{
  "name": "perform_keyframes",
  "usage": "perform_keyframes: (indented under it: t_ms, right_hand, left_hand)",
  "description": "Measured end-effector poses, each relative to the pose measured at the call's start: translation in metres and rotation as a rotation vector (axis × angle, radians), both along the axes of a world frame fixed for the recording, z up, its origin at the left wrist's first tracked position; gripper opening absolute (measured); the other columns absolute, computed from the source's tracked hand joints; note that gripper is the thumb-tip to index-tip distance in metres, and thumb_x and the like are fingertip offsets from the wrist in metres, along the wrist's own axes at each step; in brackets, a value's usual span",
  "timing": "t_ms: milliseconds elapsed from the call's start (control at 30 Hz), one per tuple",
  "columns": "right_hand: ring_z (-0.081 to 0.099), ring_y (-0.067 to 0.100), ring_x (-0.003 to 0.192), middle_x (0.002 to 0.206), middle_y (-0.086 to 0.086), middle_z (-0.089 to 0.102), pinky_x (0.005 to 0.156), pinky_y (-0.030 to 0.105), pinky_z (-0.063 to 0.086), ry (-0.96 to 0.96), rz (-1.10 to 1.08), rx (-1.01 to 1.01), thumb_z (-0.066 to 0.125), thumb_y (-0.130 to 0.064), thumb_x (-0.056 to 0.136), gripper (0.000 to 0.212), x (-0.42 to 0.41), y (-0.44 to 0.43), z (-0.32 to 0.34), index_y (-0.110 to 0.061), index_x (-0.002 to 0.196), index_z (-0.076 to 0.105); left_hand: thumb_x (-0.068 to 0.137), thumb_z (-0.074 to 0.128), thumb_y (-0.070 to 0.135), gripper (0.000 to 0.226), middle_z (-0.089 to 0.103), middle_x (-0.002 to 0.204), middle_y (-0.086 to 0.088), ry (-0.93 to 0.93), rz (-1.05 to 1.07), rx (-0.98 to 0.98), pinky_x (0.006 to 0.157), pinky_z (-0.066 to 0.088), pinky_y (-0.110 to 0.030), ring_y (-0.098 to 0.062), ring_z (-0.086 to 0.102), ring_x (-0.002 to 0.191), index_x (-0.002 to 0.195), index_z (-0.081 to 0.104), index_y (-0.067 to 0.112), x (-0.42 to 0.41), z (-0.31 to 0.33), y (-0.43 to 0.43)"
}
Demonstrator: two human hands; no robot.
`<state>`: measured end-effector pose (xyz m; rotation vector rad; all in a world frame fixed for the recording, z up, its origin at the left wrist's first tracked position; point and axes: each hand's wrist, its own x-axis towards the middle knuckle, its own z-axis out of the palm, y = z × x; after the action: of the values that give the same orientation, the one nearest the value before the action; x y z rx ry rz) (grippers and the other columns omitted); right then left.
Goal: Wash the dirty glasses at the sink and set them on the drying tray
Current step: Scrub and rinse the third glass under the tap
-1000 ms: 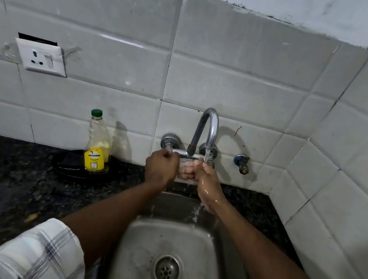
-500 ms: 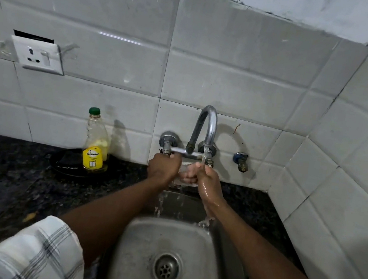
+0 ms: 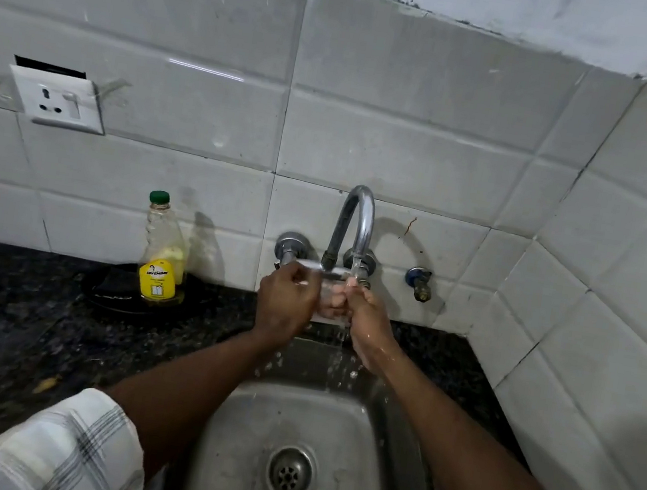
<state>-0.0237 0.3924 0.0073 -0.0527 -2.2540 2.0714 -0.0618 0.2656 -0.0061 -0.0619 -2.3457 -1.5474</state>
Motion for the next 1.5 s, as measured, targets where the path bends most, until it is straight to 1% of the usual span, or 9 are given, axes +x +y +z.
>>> perform_keyframes:
  t_ms: [100,300,433,600,833,1000,1200,1367,1500]
  right_hand:
    - [0.071,0.015,0.081,0.087,0.008,0.074,0.075,0.019,0.053,0.028,0.014,0.117,0.033,-0.027,0.108,0.037,0.008,0.0,-0.006,-0.003,0.105,0.061]
    - [0.066,0.018,0.076,0.073,0.003,0.065,0.078,0.03,0.053,-0.042,-0.038,-0.029,0.032,-0.029,0.108,0.04,0.004,-0.005,0.009,-0.005,0.093,0.061]
    - [0.061,0.019,0.1,0.115,0.009,0.064,0.085,0.03,0.05,-0.132,0.146,0.47,0.055,-0.03,0.1,0.021,0.017,0.01,0.01,-0.011,0.111,0.056]
    - [0.051,0.026,0.124,0.143,0.007,0.048,0.104,0.045,0.045,0.144,0.051,1.279,0.083,-0.046,0.067,0.098,0.005,0.019,-0.004,-0.017,0.146,0.032]
    - [0.069,0.013,0.086,0.093,-0.008,0.069,0.072,0.024,0.058,-0.001,0.147,0.784,0.087,-0.017,0.062,0.052,0.011,0.025,0.012,-0.02,0.107,0.062]
    - [0.066,0.023,0.093,0.109,0.004,0.067,0.081,0.034,0.054,0.201,-0.106,1.335,0.08,-0.043,0.071,0.074,0.004,0.013,0.0,-0.016,0.132,0.049]
    - [0.069,0.019,0.088,0.093,-0.001,0.071,0.074,0.03,0.057,-0.018,0.118,0.923,0.088,-0.029,0.06,0.054,0.006,0.024,0.016,-0.02,0.108,0.065]
    - [0.067,0.027,0.097,0.111,0.006,0.068,0.084,0.036,0.053,0.188,-0.091,1.374,0.075,-0.056,0.073,0.078,0.006,0.016,0.008,-0.015,0.133,0.045]
    - [0.065,0.019,0.085,0.096,-0.004,0.066,0.074,0.028,0.051,0.11,-0.085,1.114,0.078,-0.047,0.072,0.062,0.009,0.018,0.002,-0.021,0.121,0.051]
  left_hand:
    - [0.092,0.051,0.04,0.038,0.071,0.092,-0.011,-0.536,0.009,0.09,0.059,0.046,-0.028,-0.023,0.066,0.076,0.101,0.066,0.006,-0.025,0.002,-0.003]
    - [0.096,0.058,0.034,0.026,0.069,0.083,0.002,0.06,0.005,-0.046,0.061,0.046,-0.021,-0.008,0.061,0.071,0.089,0.069,0.011,-0.003,0.0,0.004]
    - [0.092,0.048,0.037,0.038,0.069,0.075,-0.008,-0.167,0.086,-0.204,0.054,0.041,-0.026,-0.02,0.062,0.066,0.087,0.072,0.008,-0.019,-0.001,-0.003]
    - [0.094,0.048,0.037,0.036,0.069,0.076,-0.006,-0.091,-0.061,-0.296,0.06,0.046,-0.026,-0.021,0.065,0.07,0.081,0.07,0.012,-0.01,0.007,0.014]
    - [0.091,0.053,0.034,0.027,0.062,0.076,0.001,0.56,-0.437,-0.284,0.063,0.043,-0.026,-0.014,0.055,0.068,0.085,0.067,0.011,-0.008,0.001,0.004]
    - [0.085,0.034,0.047,0.053,0.07,0.076,-0.012,-0.008,-0.113,-0.325,0.064,0.051,-0.032,-0.027,0.066,0.07,0.077,0.07,0.007,-0.011,0.011,0.03]
    - [0.093,0.05,0.044,0.04,0.07,0.076,-0.006,0.482,-0.385,-0.26,0.061,0.046,-0.027,-0.018,0.062,0.066,0.092,0.07,0.01,-0.005,-0.006,0.005]
    - [0.102,0.041,0.043,0.044,0.065,0.076,-0.003,0.139,-0.2,-0.312,0.065,0.036,-0.025,-0.018,0.059,0.069,0.084,0.067,0.012,-0.004,0.003,0.027]
    - [0.104,0.029,0.055,0.057,0.061,0.067,0.0,0.04,-0.29,-0.135,0.058,0.035,-0.024,-0.017,0.06,0.065,0.066,0.057,0.023,0.003,0.007,0.021]
